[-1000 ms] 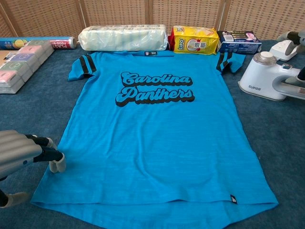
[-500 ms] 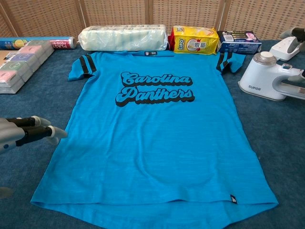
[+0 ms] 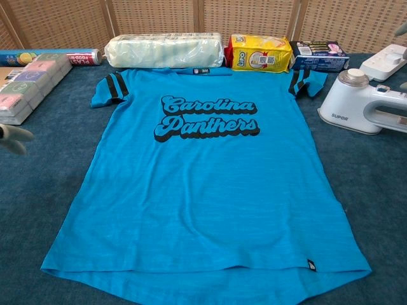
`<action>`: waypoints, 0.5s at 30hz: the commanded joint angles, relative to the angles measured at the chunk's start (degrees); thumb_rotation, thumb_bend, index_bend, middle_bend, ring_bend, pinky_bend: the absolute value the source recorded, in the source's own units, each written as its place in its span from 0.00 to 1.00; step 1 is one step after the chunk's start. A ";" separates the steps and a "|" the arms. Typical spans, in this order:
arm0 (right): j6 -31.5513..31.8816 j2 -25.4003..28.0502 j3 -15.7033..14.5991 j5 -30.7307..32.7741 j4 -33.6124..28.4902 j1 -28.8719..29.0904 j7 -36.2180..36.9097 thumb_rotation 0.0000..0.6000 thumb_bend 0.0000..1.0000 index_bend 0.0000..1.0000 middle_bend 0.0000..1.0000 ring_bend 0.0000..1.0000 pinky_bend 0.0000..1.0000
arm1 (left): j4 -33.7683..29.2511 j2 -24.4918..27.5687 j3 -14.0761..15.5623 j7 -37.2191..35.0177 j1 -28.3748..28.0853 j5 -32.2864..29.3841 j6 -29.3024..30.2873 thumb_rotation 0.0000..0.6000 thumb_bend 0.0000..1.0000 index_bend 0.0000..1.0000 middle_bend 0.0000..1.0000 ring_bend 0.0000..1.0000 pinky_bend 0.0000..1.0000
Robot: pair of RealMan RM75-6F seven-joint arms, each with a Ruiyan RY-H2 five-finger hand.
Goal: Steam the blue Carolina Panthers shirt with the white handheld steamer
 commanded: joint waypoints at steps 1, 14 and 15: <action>3.30 0.56 -0.99 -4.71 0.28 -2.77 4.94 0.99 0.28 0.26 0.39 0.38 0.33 | 2.84 2.01 -1.19 -5.10 2.64 -1.33 3.53 1.00 0.16 0.09 0.21 0.08 0.20; 8.49 3.18 -4.54 -11.09 1.89 -9.90 12.46 1.00 0.28 0.44 0.48 0.49 0.45 | 12.42 5.55 -3.09 -19.41 9.44 -4.34 10.15 1.00 0.16 0.09 0.21 0.09 0.21; 8.43 3.35 -4.65 -10.85 1.89 -10.33 12.73 0.99 0.28 0.45 0.49 0.49 0.46 | 13.46 5.39 -3.12 -20.66 9.82 -4.15 10.43 1.00 0.16 0.10 0.21 0.09 0.24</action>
